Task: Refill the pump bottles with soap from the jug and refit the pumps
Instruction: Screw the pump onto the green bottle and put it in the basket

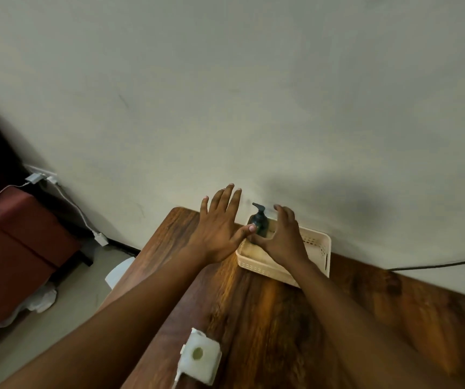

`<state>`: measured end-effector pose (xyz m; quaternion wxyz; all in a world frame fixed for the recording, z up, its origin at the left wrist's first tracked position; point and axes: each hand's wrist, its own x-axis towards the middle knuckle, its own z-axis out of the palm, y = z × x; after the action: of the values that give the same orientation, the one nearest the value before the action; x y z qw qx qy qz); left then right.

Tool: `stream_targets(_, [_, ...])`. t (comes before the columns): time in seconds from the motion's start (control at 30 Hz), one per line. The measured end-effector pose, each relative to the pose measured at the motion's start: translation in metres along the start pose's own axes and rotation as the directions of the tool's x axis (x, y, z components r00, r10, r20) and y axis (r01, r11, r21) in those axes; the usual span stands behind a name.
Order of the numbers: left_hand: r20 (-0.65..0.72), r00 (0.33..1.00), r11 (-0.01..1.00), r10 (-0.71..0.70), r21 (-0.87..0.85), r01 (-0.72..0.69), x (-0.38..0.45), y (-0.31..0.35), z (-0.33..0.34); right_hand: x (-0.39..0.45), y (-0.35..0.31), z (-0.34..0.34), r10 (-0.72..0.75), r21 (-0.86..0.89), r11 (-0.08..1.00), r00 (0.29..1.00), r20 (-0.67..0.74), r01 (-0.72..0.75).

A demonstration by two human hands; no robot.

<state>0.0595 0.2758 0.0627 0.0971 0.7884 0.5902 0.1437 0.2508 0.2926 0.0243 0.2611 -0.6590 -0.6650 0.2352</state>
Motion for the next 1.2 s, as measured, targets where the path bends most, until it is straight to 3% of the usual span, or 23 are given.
stream_targets(0.3, [0.03,0.998,0.998,-0.064,0.017,0.064,-0.115,0.055,-0.071,-0.097,-0.032,-0.051,-0.086,0.033,0.996,0.988,0.132,0.082])
stream_targets(0.6, [-0.003,0.992,0.979,-0.127,-0.16,0.125,-0.212,0.063,-0.053,-0.158,-0.033,-0.059,-0.07,0.073,0.996,0.982,0.176,0.058])
stream_targets(0.77, [0.08,0.95,0.841,-0.303,-0.446,0.306,-0.242,0.036,0.012,-0.171,-0.027,-0.046,-0.036,0.083,0.996,0.975,0.218,0.019])
stream_targets(0.9, [0.133,0.939,0.801,-0.318,-0.491,0.341,-0.261,0.017,0.057,-0.175,-0.015,-0.029,0.005,0.074,0.997,0.971,0.239,-0.024])
stream_targets(1.07, [0.113,0.893,0.63,-0.436,-0.67,0.393,-0.264,0.01,0.088,-0.182,-0.002,-0.012,0.029,0.051,0.998,0.969,0.243,-0.042])
stream_targets(1.2, [0.097,0.86,0.593,-0.501,-0.685,0.423,-0.259,0.011,0.105,-0.184,0.003,-0.003,0.058,0.075,0.994,0.969,0.241,-0.079])
